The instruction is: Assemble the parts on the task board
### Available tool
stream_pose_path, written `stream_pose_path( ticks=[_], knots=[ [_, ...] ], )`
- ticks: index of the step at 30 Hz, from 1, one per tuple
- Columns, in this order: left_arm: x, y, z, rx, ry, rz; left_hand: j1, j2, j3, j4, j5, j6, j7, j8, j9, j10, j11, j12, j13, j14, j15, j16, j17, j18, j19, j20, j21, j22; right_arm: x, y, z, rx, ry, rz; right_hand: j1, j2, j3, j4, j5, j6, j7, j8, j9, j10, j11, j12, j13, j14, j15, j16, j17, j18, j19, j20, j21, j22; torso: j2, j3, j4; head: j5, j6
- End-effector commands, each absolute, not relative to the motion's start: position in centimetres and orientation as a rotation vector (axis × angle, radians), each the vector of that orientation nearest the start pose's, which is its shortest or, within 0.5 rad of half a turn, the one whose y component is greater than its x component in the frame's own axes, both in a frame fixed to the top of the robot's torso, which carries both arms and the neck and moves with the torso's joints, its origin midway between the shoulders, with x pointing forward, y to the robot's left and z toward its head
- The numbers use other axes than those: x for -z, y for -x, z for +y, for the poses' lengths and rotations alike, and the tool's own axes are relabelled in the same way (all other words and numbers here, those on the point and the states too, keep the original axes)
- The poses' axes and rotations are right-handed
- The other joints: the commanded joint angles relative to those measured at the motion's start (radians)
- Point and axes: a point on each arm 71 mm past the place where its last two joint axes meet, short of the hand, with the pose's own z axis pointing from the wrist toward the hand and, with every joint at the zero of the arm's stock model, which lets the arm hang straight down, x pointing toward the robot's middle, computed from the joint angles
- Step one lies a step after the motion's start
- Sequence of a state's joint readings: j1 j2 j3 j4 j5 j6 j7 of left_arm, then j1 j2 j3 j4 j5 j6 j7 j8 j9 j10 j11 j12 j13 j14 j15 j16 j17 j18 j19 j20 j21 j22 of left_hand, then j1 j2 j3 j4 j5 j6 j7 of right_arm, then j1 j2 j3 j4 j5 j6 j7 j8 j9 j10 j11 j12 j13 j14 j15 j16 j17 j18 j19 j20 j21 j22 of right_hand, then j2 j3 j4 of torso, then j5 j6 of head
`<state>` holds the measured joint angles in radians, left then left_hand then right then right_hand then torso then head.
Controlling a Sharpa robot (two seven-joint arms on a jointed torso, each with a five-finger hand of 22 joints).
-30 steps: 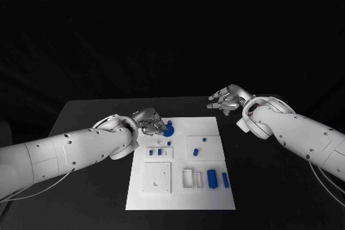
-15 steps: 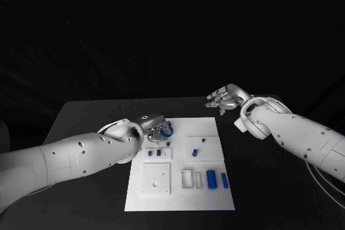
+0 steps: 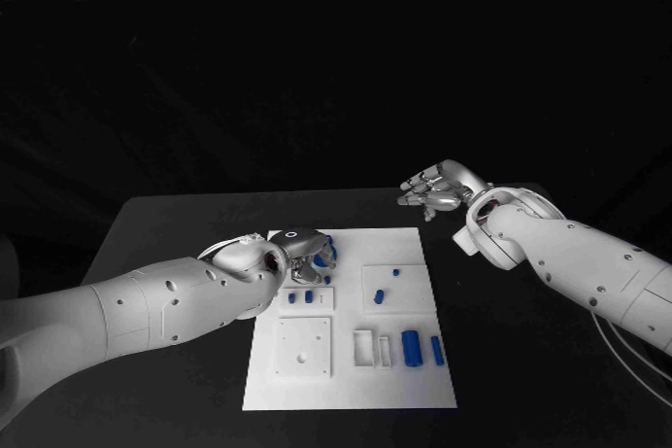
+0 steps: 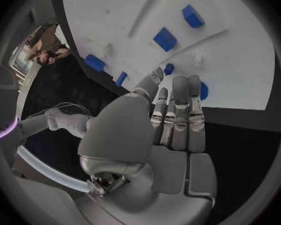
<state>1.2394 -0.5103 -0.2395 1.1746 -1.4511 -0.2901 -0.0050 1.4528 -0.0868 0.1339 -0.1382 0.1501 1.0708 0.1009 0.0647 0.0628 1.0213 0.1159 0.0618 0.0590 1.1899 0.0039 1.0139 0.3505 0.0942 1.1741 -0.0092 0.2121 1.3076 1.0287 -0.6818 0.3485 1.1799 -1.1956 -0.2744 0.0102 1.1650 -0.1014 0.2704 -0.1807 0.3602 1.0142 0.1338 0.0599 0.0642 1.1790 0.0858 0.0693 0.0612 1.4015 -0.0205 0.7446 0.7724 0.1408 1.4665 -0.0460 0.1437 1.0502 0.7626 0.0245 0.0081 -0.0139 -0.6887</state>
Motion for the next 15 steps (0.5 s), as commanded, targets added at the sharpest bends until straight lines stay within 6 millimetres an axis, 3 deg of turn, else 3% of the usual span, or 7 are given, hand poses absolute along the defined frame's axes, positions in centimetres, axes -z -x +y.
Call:
stream_pose_path(
  ticks=[1,10,15],
  knots=[
    [25.48,-51.65,12.35,0.586,-0.433,1.819,0.010,0.002,0.001,0.008,0.005,-0.006,0.003,-0.003,-0.001,-0.003,-0.003,-0.004,-0.001,0.004,0.004,0.004,-0.001,0.005,0.008,-0.001,-0.008,0.020,16.91,-55.52,-24.04,-0.829,-0.362,1.528,-0.004,-0.001,-0.006,0.001,-0.002,-0.003,0.005,0.003,-0.001,-0.007,-0.002,-0.005,-0.001,-0.004,0.002,0.005,-0.001,0.014,0.035,0.009,0.004,-0.001,0.000,0.0006,-0.0003,-0.001,-0.002],
    [25.86,-51.82,12.37,0.582,-0.433,1.815,0.001,0.018,0.018,-0.002,0.009,-0.004,0.006,-0.003,-0.001,0.056,-0.013,-0.004,-0.002,0.005,-0.003,0.021,0.002,0.004,0.015,-0.008,0.000,0.024,16.83,-55.47,-24.00,-0.833,-0.362,1.525,-0.002,0.000,-0.009,0.000,-0.002,-0.003,0.005,0.002,-0.001,-0.009,-0.002,-0.005,-0.001,-0.004,0.003,0.008,-0.005,0.014,0.036,0.009,0.006,-0.005,0.000,0.0005,0.0000,-0.004,-0.005],
    [25.93,-51.98,12.38,0.592,-0.426,1.795,-0.015,0.025,0.048,-0.015,0.010,-0.029,0.001,-0.003,-0.001,0.099,-0.020,-0.005,-0.002,0.018,-0.005,0.026,0.001,0.009,0.019,-0.011,0.017,0.024,16.77,-55.44,-23.96,-0.835,-0.362,1.521,0.001,0.001,-0.014,0.000,-0.001,-0.004,0.005,0.002,-0.001,-0.012,-0.001,-0.005,-0.001,-0.007,0.003,0.015,-0.018,0.015,0.035,0.010,0.012,-0.019,0.000,0.0006,-0.0002,-0.005,-0.004]
  ],
)
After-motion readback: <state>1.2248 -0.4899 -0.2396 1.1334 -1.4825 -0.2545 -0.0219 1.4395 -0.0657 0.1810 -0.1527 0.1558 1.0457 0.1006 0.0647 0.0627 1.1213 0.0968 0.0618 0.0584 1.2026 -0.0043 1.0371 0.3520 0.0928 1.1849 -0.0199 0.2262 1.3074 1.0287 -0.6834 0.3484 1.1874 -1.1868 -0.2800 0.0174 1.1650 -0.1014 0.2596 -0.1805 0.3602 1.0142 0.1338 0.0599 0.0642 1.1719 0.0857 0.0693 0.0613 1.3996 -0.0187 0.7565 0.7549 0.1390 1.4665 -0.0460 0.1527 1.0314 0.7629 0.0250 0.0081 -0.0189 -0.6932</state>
